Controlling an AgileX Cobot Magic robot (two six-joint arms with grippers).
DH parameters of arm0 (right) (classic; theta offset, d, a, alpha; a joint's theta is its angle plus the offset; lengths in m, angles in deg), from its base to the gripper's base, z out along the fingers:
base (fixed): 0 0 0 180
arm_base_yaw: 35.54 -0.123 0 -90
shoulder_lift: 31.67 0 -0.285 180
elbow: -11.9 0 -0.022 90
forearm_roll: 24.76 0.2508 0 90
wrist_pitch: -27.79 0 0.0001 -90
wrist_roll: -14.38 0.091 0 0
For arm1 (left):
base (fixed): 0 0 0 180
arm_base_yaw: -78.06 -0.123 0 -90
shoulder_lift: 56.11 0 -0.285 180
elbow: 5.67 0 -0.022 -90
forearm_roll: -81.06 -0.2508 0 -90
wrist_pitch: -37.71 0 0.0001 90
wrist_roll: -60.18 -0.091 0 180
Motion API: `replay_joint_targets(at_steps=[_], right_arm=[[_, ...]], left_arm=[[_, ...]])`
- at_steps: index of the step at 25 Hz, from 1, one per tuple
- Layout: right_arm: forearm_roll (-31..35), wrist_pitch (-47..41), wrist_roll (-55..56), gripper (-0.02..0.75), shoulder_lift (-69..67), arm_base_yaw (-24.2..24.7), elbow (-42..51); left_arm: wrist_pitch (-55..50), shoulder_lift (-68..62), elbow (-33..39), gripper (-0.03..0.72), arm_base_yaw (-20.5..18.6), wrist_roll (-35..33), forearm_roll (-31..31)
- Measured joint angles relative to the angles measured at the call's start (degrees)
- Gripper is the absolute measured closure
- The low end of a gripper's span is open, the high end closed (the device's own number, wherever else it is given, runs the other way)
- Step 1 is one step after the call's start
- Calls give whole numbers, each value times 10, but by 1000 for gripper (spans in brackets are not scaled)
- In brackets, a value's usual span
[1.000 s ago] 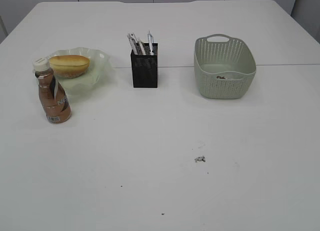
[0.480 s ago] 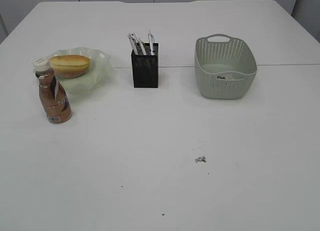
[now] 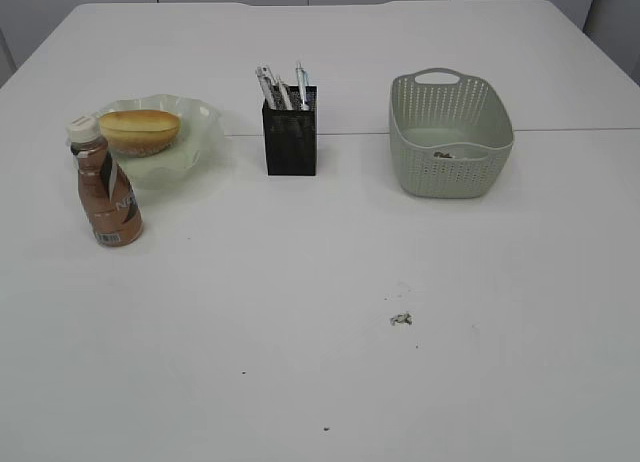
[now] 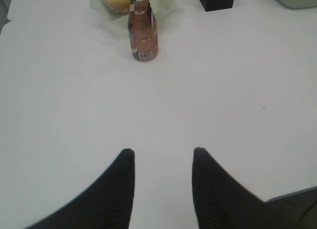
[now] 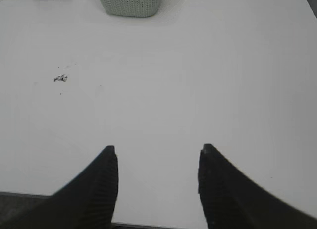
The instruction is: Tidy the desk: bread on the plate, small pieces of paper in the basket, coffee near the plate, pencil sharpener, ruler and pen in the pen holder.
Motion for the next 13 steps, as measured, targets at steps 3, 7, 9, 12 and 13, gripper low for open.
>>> replay_joint_targets(at_steps=[3,7,9,12,13], right_arm=[[0,0,0,354,0,0,0],[0,1,0,354,0,0,0],[0,1,0,354,0,0,0],[0,1,0,354,0,0,0],[0,1,0,354,0,0,0]], left_arm=[[0,0,0,398,0,0,2],[0,0,0,398,0,0,3],[0,0,0,398,0,0,3],[0,0,0,398,0,0,3],[0,0,0,398,0,0,3]])
